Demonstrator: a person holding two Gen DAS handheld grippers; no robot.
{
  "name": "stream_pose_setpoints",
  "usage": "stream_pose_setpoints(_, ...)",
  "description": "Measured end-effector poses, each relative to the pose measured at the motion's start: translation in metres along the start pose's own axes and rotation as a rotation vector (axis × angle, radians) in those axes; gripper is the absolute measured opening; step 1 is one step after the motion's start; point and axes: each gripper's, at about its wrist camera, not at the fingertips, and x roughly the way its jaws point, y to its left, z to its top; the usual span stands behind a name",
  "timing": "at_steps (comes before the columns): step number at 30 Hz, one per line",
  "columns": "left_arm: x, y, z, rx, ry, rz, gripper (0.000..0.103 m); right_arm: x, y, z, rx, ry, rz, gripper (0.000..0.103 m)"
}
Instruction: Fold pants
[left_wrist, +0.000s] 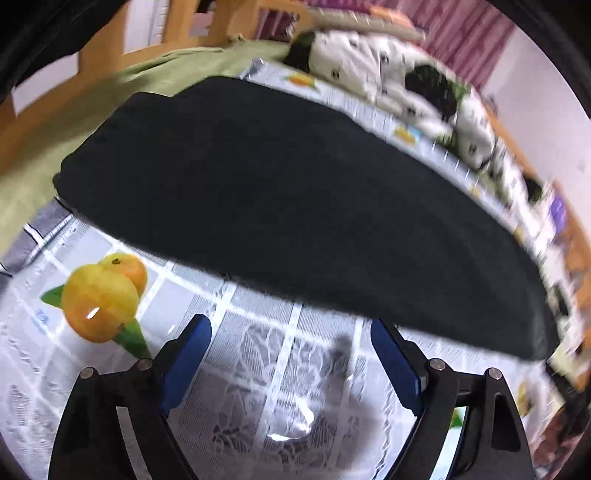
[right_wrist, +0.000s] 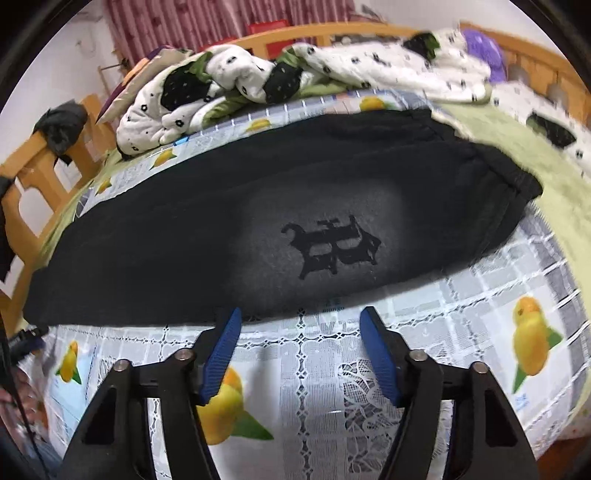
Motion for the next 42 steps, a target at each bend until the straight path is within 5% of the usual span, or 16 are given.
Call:
stream_pose_setpoints(2,0.002,0.006,0.0,-0.009,-0.007,-0.045,0.087,0.012,-0.006,0.0,0.026,0.041,0.018,0.05)
stream_pose_setpoints(11,0.02,0.028,0.026,-0.242,-0.012,-0.204,0.078,0.041,-0.032,0.011,0.269,0.049,0.115,0.05)
stream_pose_setpoints(14,0.027,0.033,0.031,-0.312,-0.02,-0.149,0.05,0.051,-0.037,0.019,0.35,0.039,0.139,0.043)
stream_pose_setpoints(16,0.026,0.033,0.035,-0.323,-0.051,-0.052,0.014,0.057,-0.037,0.027,0.365,0.045,0.101,0.021)
stream_pose_setpoints(17,0.026,0.028,0.038,-0.292,-0.054,-0.006,0.01,0.059,-0.038,0.031,0.374,0.039,0.085,0.012)
stream_pose_setpoints(23,-0.015,-0.009,0.062,-0.132,-0.219,0.027,0.009,0.035,-0.031,0.051,0.372,-0.034,0.098,0.006)
stream_pose_setpoints(30,-0.024,-0.039,0.126,-0.019,-0.27,0.046,0.009,0.013,-0.011,0.125,0.248,-0.107,0.16,0.006)
stream_pose_setpoints(39,0.06,-0.062,0.211,0.105,-0.255,0.13,0.009,0.086,0.012,0.227,0.124,-0.101,0.145,0.005)
stream_pose_setpoints(42,0.104,-0.067,0.222,0.098,-0.185,0.177,0.012,0.136,0.011,0.248,0.155,-0.068,0.161,0.011)
